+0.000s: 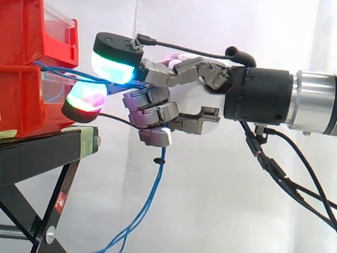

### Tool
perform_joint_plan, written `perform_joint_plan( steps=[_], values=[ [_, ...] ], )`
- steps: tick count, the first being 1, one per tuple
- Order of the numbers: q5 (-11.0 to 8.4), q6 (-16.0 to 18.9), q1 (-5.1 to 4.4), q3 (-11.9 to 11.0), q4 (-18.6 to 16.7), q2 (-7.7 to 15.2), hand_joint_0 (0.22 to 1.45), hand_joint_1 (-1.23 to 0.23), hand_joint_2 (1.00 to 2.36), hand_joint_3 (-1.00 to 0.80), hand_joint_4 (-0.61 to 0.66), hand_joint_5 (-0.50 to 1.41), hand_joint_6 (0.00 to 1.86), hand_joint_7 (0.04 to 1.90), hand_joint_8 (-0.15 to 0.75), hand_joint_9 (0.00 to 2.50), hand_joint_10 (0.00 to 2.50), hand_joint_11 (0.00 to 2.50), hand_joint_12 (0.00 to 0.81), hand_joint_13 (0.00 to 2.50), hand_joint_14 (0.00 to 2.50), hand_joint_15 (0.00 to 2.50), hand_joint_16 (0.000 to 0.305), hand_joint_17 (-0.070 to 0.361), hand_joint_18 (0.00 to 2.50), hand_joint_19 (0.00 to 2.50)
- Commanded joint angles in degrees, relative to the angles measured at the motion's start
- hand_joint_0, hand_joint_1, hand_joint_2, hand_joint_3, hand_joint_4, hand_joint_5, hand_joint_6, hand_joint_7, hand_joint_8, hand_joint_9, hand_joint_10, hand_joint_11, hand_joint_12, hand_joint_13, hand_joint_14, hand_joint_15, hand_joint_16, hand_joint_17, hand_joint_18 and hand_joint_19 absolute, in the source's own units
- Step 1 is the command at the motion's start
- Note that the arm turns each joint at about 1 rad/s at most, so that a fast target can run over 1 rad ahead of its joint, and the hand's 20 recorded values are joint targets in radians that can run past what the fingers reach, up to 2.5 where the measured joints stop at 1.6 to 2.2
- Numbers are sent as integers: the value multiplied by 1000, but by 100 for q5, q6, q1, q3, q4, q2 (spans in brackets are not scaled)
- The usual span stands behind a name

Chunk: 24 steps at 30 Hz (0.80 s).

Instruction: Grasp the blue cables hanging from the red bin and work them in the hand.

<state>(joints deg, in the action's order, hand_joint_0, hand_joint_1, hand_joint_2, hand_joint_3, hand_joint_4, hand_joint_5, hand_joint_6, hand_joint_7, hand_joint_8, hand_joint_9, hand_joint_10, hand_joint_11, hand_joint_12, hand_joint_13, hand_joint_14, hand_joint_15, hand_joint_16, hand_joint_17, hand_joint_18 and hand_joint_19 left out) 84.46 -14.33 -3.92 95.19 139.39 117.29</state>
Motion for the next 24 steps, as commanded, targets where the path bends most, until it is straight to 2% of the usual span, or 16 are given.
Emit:
perform_joint_plan(
  steps=[1, 9, 14, 24],
  values=[
    [0, 0, 5, 0, 0, 4, 949, -628, 1016, -647, 277, 344, 0, 1349, 384, 607, 2500, 1952, 432, 820, 2500, 1553, 46, 103, 1336, 1213],
    [0, 0, 5, 0, -123, 4, 957, -630, 1016, -629, 276, 341, 21, 1351, 382, 598, 2500, 1922, 429, 816, 2500, 1536, 46, 103, 1334, 1218],
    [27, 18, -4, 0, 44, -5, 960, -628, 1018, -580, 267, 330, 74, 1348, 382, 594, 2500, 1931, 430, 816, 2500, 1532, 46, 104, 1337, 1227],
    [27, 27, 14, 0, 71, 4, 961, -631, 1022, -466, 265, 305, 137, 1327, 386, 591, 2500, 1917, 426, 812, 2500, 1521, 46, 103, 1335, 1219]
  ],
)
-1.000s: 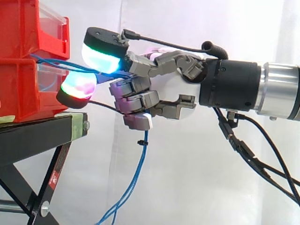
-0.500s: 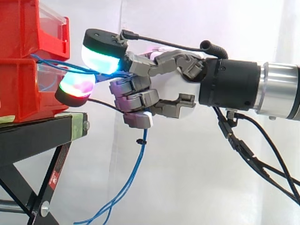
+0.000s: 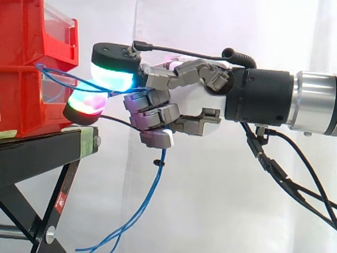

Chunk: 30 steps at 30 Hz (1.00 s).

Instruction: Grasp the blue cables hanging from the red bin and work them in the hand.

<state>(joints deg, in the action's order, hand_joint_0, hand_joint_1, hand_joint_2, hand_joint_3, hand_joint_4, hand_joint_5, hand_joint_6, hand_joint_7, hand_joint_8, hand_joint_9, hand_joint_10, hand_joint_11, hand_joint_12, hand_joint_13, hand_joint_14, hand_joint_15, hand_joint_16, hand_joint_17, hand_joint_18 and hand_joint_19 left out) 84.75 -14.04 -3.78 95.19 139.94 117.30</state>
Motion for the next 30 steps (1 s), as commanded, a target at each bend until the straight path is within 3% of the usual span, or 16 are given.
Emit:
perform_joint_plan(
  steps=[1, 13, 19, 30],
  values=[
    [-2, -2, -9, 9, 25, -5, 960, -631, 1022, -461, 271, 305, 139, 1320, 380, 590, 2500, 1921, 428, 812, 2500, 1546, 46, 103, 1335, 1220],
    [112, 33, 18, 0, 86, -5, 967, -632, 1022, -428, 265, 289, 173, 1308, 381, 584, 2500, 1926, 436, 812, 2500, 1530, 45, 102, 1330, 1223],
    [420, 51, 61, 0, 95, -5, 968, -633, 1022, -429, 268, 287, 177, 1300, 379, 581, 2500, 1918, 436, 812, 2500, 1529, 46, 103, 1325, 1225],
    [429, 69, 97, -53, 95, -119, 969, -633, 1022, -425, 272, 288, 174, 1301, 384, 578, 2500, 1906, 432, 810, 2500, 1530, 45, 102, 1323, 1225]
  ],
)
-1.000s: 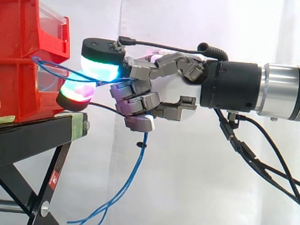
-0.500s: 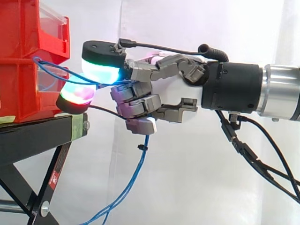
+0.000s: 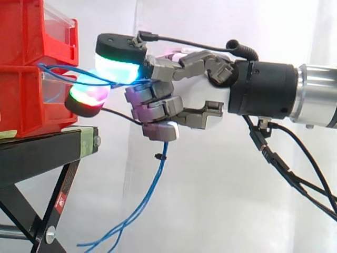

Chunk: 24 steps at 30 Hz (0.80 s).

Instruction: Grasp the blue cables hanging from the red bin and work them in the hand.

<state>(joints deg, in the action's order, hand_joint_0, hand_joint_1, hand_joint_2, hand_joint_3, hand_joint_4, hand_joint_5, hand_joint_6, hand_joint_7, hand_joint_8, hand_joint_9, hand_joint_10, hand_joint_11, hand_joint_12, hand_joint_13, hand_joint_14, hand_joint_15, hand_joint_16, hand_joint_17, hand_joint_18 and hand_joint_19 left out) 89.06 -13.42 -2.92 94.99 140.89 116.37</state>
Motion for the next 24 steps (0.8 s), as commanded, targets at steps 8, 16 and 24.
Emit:
perform_joint_plan(
  steps=[8, 16, 24],
  values=[
    [-3, 14, 37, -157, 9, -45, 973, -637, 1023, -396, 268, 288, 161, 1303, 379, 574, 2500, 1927, 432, 809, 2500, 1527, 46, 103, 1322, 1219],
    [15, 6, 46, -271, 211, -36, 984, -655, 1023, -353, 262, 278, 146, 1308, 383, 552, 2500, 1961, 436, 796, 2500, 1535, 46, 104, 1303, 1216],
    [15, 6, 46, -271, 334, -36, 988, -680, 1023, -333, 252, 246, 131, 1304, 379, 494, 2500, 1924, 440, 750, 2500, 1551, 46, 103, 1238, 1218]
  ],
)
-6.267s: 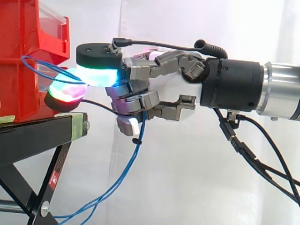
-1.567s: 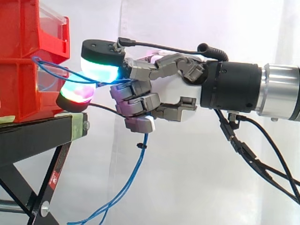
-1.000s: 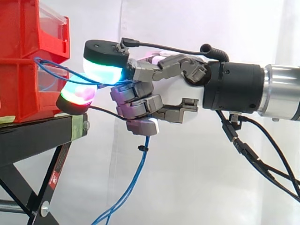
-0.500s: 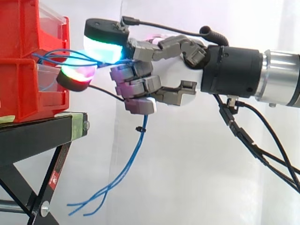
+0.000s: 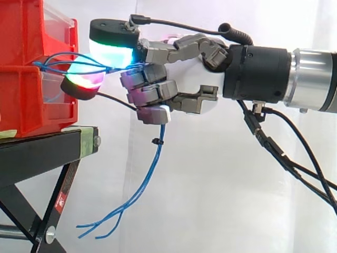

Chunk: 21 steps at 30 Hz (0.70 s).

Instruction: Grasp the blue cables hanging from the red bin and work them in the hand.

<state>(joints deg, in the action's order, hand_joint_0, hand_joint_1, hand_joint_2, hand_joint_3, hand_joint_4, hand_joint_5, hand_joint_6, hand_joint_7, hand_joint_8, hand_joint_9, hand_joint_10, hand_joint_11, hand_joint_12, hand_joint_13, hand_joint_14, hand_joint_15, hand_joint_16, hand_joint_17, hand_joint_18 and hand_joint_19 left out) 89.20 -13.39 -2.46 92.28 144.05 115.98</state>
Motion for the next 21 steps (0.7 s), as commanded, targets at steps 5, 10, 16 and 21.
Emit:
perform_joint_plan(
  steps=[5, 10, 16, 21],
  values=[
    [1, -6, 9, 1, 18, 3, 970, -695, 1021, -419, 251, 221, 102, 1312, 379, 431, 2500, 1948, 441, 706, 2500, 1547, 47, 105, 1191, 1228],
    [1, -6, 9, 1, 18, 3, 929, -710, 1016, -594, 259, 202, 86, 1314, 381, 396, 2500, 1959, 443, 669, 2500, 1558, 47, 105, 1157, 1241],
    [1, -6, 9, -8, 18, 3, 920, -713, 1015, -640, 264, 200, 76, 1318, 383, 385, 2500, 1898, 438, 661, 2500, 1517, 47, 105, 1154, 1245],
    [1, -15, 9, 1, 9, 3, 939, -702, 1017, -589, 271, 210, 80, 1311, 384, 393, 2500, 1890, 437, 664, 2500, 1502, 45, 102, 1160, 1244]
  ],
)
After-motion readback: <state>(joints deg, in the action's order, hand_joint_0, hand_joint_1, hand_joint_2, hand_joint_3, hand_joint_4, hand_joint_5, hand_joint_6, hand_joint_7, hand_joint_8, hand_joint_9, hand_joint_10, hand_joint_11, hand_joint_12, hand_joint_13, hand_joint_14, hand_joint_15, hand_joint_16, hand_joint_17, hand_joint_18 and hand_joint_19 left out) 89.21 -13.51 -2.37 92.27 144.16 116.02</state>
